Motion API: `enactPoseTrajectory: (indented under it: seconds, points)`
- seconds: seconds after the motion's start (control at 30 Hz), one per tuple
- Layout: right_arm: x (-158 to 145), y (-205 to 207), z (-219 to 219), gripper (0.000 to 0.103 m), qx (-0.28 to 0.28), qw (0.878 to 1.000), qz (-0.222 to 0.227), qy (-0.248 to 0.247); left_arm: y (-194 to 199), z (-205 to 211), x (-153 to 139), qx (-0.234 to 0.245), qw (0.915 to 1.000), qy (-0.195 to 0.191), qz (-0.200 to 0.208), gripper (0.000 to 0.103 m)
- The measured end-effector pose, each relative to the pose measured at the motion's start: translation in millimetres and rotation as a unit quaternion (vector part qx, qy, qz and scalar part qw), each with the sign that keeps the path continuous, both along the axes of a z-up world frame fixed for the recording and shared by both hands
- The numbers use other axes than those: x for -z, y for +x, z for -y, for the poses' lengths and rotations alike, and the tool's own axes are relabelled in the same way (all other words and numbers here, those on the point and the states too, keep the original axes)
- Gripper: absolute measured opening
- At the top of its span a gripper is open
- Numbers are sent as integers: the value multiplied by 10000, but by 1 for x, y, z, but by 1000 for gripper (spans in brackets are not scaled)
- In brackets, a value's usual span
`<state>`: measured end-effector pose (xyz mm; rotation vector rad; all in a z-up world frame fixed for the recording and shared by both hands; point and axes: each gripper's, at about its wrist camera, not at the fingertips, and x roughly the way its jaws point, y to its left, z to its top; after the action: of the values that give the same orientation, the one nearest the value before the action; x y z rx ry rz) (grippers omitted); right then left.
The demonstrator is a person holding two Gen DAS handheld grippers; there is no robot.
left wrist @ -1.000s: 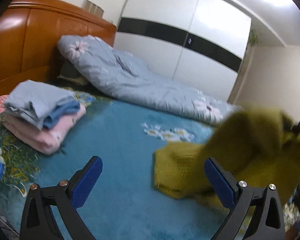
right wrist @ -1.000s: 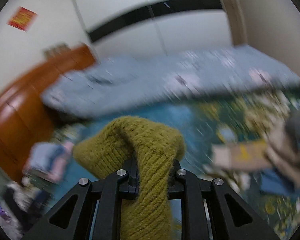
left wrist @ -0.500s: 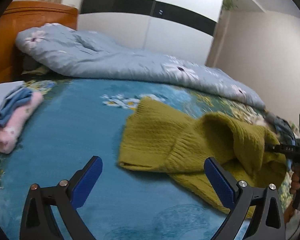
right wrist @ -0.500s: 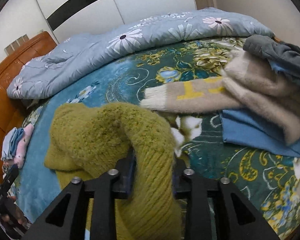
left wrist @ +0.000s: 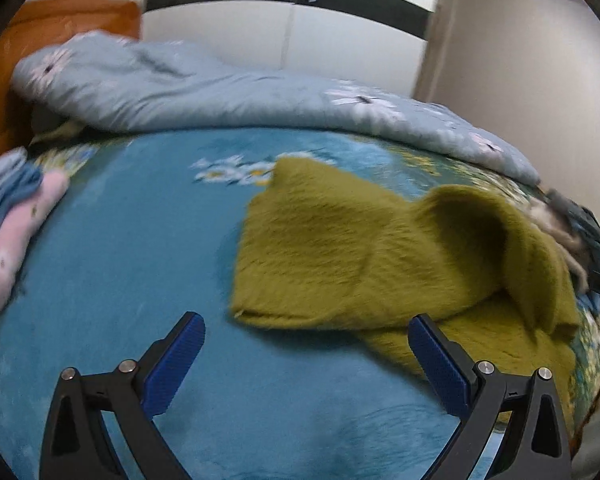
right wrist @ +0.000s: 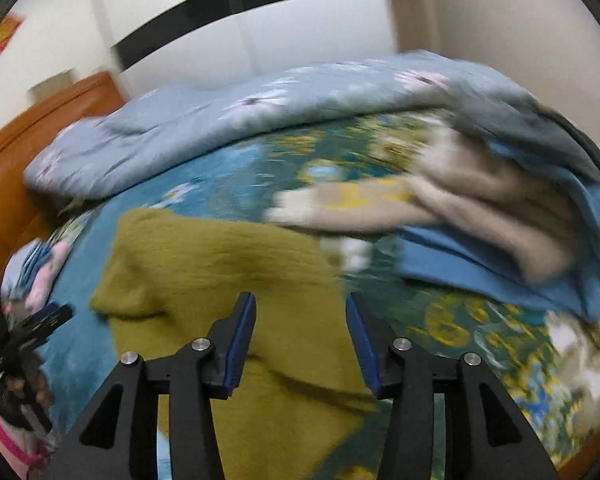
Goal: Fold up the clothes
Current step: 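Lower the sweater onto the open bedspread and release it with the right gripper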
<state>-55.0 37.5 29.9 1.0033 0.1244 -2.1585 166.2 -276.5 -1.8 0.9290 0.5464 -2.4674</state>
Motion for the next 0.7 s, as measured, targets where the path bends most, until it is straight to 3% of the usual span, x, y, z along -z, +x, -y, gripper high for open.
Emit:
enactPoseTrajectory:
  seconds: [0.17,0.3,0.37,0.47,0.53,0.6,0.7]
  points:
    - [-11,25,105,54,-1137,9929,-327,96,18,10,4,-321,9995,38,23,103]
    - [-2,43,184,54,-1590,9787,-940,896,35,17,1,-407,9992,-40,49,103]
    - [5,44,198,54,-1519,9739,-1135,1244,45,23,-1,-477,9988,-58,28,103]
    - [12,33,198,52,-1280,9781,-953,1340,50,31,-2,-587,9983,-64,-6,103]
    - [10,25,189,26,-1107,9839,-752,1189,52,34,-2,-622,9980,20,-66,103]
    - [5,16,181,19,-960,9889,-541,995,50,34,0,-583,9982,113,-104,103]
    - [-11,8,163,17,-690,9929,-584,778,45,29,2,-494,9987,101,-65,103]
